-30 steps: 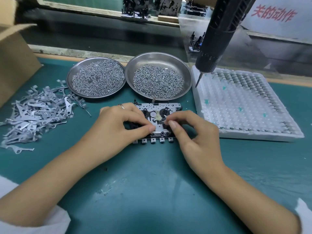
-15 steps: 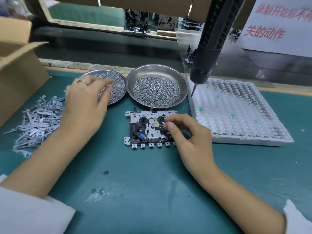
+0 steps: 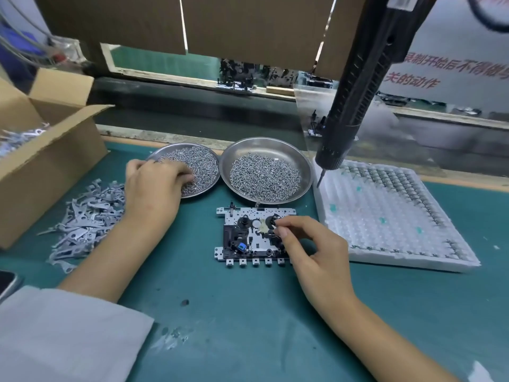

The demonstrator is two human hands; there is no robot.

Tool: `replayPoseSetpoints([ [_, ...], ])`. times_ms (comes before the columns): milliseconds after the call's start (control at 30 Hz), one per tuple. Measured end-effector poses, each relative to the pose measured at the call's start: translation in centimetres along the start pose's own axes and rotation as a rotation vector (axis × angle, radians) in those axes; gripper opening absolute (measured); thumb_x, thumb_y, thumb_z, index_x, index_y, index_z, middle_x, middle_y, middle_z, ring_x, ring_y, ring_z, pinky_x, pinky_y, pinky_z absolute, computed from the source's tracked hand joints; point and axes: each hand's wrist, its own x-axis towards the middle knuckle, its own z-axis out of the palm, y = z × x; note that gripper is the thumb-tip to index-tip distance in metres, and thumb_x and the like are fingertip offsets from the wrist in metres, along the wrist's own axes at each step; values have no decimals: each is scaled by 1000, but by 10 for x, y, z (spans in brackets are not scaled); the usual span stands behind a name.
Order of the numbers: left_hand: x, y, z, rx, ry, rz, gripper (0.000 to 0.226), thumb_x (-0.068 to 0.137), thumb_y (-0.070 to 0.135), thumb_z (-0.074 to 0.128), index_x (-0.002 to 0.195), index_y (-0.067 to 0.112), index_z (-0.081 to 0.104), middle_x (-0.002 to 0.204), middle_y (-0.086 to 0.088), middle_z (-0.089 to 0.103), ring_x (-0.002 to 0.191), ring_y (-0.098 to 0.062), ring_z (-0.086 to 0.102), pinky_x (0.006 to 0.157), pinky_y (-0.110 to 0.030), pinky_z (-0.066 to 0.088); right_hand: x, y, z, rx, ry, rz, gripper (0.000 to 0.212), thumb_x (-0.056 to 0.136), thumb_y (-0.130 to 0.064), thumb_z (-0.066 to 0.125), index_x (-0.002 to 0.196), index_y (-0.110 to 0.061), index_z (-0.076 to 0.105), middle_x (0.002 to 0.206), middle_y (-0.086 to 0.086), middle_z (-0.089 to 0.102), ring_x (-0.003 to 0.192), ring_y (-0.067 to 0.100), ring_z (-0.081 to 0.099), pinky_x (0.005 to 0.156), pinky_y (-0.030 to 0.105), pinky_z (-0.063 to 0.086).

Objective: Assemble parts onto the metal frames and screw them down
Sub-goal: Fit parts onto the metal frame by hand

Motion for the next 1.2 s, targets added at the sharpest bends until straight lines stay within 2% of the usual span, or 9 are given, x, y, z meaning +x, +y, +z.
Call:
replayPoseSetpoints([
  [233, -6, 4, 1, 70, 66, 52, 14, 94, 20, 56, 94, 10, 66, 92, -13, 68, 87, -33, 58, 86, -36, 24, 9, 1, 0, -109, 64, -116, 19, 86, -15, 59, 92, -33, 65, 81, -18, 64, 80, 4, 61, 65, 23, 49],
  [300, -7, 5, 0, 53, 55, 41, 15, 95, 19, 54, 98, 8, 65, 98, -14, 66, 92, -34, 56, 85, -37, 24, 19, -1, 1, -137, 62, -143, 16, 86, -13, 58, 94, -23, 68, 84, -20, 63, 82, -1, 59, 67, 15, 47],
  [400, -8, 7, 1, 57, 25, 45, 16, 96, 16, 52, 99, 6, 63, 97, -16, 66, 92, -35, 57, 85, -38, 24, 45, -5, 3, -258, -34, -158, 16, 89, -8, 59, 101, -11, 70, 92, -6, 67, 86, -1, 57, 75, 5, 42],
  [567, -9, 7, 1, 67, 38, 41, 13, 95, 14, 53, 93, 6, 63, 81, -18, 68, 82, -35, 58, 81, -39, 24, 89, 2, 16, -524, -186, -31, 27, 92, -6, 57, 118, -9, 65, 114, 4, 67, 105, 16, 59, 92, 24, 41],
  [700, -10, 8, 0, 26, 24, 12, 20, 97, 21, 49, 97, 5, 62, 87, -17, 67, 87, -35, 58, 84, -39, 27, 100, 11, 24, -607, -240, 47, 20, 90, -7, 61, 106, -11, 70, 104, 5, 70, 98, 21, 61, 86, 28, 45],
  [833, -15, 22, -2, -225, 1, -61, 22, 98, 28, 48, 89, 9, 56, 81, -11, 63, 81, -33, 57, 87, -42, 32, 101, 16, 25, -586, -206, 49, 19, 87, -1, 61, 98, -10, 73, 98, 6, 71, 96, 22, 62, 87, 34, 49],
  [933, -24, 34, -3, -407, -5, -51, 22, 98, 27, 49, 81, 13, 47, 68, 1, 51, 71, -28, 51, 76, -38, 35, 100, 18, 24, -534, -179, 44, 21, 86, 2, 60, 97, -9, 73, 98, 5, 72, 95, 20, 63, 88, 35, 50],
  [1100, -36, 51, -9, -748, -4, -81, 11, 93, 22, 58, 84, 15, 58, 73, 12, 58, 66, -1, 53, 62, -12, 38, 96, 8, 17, -331, -40, 61, 17, 85, 0, 63, 93, -10, 74, 89, -1, 71, 74, -1, 58, 73, 1, 40],
  [1200, -44, 61, -11, -969, -48, -108, 7, 88, 16, 64, 87, 23, 64, 80, 16, 64, 74, 6, 59, 71, -6, 43, 85, -2, 9, -107, -28, 132, 23, 81, 1, 68, 85, -21, 73, 81, -10, 70, 72, 0, 63, 75, 13, 51],
])
